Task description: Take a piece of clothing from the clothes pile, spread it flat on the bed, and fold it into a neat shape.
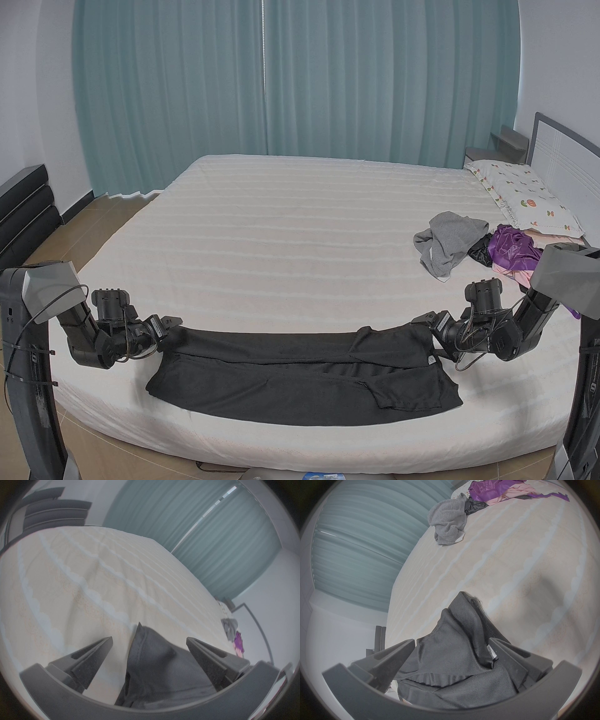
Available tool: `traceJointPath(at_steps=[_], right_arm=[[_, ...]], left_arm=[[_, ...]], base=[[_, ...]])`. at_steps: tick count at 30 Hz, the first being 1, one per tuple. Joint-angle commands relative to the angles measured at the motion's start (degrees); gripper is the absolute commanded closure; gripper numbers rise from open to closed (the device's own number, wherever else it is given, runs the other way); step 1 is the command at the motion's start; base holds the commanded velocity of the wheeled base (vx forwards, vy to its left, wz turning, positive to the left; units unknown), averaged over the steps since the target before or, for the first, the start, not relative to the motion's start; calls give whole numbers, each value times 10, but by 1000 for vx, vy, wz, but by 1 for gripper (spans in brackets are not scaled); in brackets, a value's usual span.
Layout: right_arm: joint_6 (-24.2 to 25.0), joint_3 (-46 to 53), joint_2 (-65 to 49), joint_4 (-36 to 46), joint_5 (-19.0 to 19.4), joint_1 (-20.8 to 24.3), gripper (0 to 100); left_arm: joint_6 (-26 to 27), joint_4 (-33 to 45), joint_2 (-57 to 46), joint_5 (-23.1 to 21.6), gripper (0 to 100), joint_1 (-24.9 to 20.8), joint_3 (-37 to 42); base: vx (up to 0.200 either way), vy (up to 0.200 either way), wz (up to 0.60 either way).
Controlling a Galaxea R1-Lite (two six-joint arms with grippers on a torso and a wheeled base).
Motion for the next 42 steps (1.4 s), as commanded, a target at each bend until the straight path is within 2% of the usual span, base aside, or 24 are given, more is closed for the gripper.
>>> traceJointPath(at_steps=[1, 2, 18, 36, 42], right_arm=[[-1, 1, 1, 0, 0, 3, 0], [-1, 1, 1, 0, 0, 4, 0], [-2, 2, 1, 0, 0, 4, 0], [-1, 3, 1, 1, 0, 7, 0], [-2, 7, 1, 0, -1, 7, 0]], left_arm=[[55, -8, -15, -2, 0, 0, 41], [70, -10, -16, -1, 0, -2, 49], [109, -42, -19, 10, 0, -9, 81], [116, -42, -19, 15, 0, -22, 98], [157, -42, -18, 15, 0, -24, 110]], base=[[0, 0, 0], [0, 0, 0], [0, 0, 0], [0, 0, 0], [0, 0, 0]])
